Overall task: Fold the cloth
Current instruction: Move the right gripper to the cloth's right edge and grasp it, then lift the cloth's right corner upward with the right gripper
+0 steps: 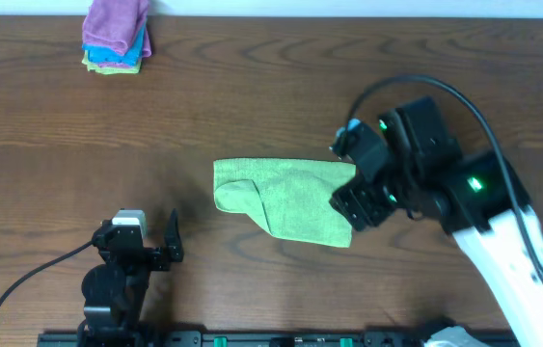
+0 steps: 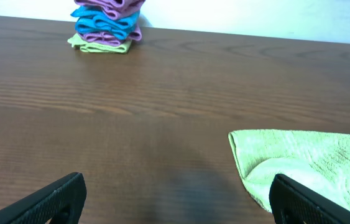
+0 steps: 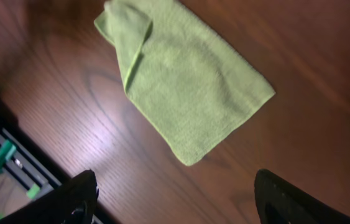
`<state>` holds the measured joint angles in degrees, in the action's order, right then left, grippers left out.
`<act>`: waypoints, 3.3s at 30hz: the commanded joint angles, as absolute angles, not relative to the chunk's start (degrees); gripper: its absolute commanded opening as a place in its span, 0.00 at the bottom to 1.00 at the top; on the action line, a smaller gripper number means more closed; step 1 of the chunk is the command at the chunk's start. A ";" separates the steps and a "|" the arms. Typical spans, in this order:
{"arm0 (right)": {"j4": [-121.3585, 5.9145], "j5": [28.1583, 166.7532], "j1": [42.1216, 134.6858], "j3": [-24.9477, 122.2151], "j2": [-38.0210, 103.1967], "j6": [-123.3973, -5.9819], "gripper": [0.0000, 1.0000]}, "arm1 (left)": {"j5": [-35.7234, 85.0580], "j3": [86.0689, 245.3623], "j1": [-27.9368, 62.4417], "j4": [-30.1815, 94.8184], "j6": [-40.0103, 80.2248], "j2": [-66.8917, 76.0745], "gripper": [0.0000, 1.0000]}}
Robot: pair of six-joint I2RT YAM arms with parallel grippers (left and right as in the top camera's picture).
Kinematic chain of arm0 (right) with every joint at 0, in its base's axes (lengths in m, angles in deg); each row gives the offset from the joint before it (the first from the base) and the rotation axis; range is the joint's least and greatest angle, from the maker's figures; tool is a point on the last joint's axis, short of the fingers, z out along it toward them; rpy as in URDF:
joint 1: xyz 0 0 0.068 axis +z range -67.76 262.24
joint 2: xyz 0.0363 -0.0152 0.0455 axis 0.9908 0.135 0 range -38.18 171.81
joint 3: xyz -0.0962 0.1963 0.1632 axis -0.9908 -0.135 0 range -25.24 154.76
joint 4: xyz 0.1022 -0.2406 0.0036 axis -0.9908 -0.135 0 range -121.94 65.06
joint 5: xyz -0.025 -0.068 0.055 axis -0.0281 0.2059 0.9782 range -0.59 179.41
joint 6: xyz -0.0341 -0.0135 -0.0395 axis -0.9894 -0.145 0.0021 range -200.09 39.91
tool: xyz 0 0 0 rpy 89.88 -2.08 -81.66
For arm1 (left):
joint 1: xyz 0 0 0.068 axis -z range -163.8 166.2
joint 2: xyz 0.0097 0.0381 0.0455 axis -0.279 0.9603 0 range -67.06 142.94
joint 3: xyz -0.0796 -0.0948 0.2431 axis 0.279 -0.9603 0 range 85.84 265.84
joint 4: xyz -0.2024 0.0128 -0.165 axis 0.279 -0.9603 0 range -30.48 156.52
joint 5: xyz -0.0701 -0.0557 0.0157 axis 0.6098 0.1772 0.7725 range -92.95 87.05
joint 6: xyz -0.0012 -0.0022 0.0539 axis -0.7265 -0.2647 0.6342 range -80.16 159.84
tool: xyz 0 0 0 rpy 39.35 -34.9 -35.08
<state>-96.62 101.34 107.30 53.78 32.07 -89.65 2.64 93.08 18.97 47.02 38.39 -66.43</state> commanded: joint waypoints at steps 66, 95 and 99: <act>-70.93 102.28 105.83 25.28 58.37 -72.32 0.02 | 2.00 91.88 18.75 46.43 38.39 -66.74 0.95; -54.41 98.01 95.47 47.53 62.04 -72.43 0.01 | 2.00 91.88 18.75 46.43 38.39 -66.74 0.95; -49.54 100.99 95.43 49.67 67.02 -72.41 0.01 | 2.02 91.88 18.75 46.43 38.39 -66.74 0.95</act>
<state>-50.67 98.21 95.85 47.27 63.92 -71.81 2.64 93.08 18.97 47.02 38.39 -66.43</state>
